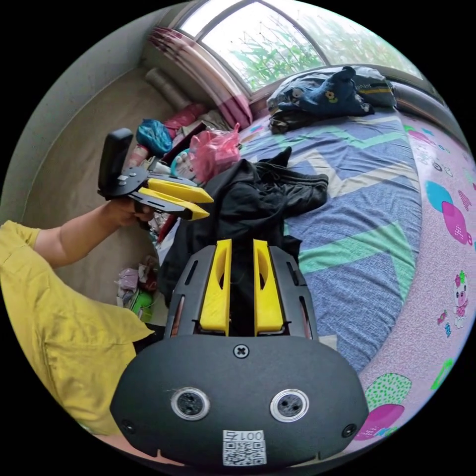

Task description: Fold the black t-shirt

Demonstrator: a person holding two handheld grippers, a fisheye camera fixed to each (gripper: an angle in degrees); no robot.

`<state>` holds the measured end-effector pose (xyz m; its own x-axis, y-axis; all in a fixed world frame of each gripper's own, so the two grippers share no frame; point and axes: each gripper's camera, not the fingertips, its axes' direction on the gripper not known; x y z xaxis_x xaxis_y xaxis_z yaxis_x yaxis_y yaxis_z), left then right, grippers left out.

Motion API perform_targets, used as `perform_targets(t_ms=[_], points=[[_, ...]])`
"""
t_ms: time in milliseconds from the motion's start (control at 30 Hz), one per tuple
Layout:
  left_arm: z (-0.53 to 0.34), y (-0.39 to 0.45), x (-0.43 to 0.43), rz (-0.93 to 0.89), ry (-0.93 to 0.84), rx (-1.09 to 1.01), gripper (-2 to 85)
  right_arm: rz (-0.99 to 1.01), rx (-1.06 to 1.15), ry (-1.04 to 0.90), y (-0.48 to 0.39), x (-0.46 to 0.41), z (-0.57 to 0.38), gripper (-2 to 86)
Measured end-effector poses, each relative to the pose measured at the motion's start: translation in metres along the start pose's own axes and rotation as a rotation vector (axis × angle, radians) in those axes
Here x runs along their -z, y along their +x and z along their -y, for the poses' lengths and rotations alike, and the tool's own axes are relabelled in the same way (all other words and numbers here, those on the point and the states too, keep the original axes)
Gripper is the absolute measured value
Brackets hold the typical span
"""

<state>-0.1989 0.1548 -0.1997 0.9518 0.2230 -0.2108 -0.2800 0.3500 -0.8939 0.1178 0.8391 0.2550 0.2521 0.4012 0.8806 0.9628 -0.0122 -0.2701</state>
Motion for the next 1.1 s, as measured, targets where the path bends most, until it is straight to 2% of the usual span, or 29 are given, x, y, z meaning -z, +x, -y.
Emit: perform_targets(t_ms=[100, 233, 300, 367, 500, 667, 867, 1100], points=[[0.018, 0.022, -0.023, 0.026, -0.025, -0.021, 7.8, -0.026, -0.006, -0.057, 0.004, -0.014, 0.006, 8.2], [0.033, 0.055, -0.07, 0.225, -0.131, -0.076, 9.5, -0.041, -0.031, -0.086, 0.009, -0.022, 0.008, 8.7], [0.032, 0.06, -0.087, 0.326, -0.174, -0.084, 4.2, -0.039, -0.055, -0.08, 0.012, -0.023, 0.007, 8.9], [0.022, 0.06, -0.076, 0.357, -0.079, -0.094, -0.2, -0.036, -0.065, -0.075, 0.013, -0.022, 0.008, 8.9], [-0.009, 0.04, -0.01, 0.268, 0.107, -0.023, -1.2, -0.024, -0.062, -0.052, 0.015, -0.018, 0.011, 9.1], [-0.108, -0.002, 0.1, 0.188, 0.329, 0.193, -1.3, 0.019, -0.04, -0.035, 0.014, -0.014, 0.022, 9.4], [-0.225, -0.011, 0.156, 0.206, 0.442, 0.438, -1.4, 0.064, 0.071, -0.04, -0.008, -0.01, 0.036, 9.7], [-0.289, -0.003, 0.149, 0.216, 0.466, 0.548, -1.4, 0.128, 0.171, -0.13, -0.017, -0.012, 0.058, 10.1]])
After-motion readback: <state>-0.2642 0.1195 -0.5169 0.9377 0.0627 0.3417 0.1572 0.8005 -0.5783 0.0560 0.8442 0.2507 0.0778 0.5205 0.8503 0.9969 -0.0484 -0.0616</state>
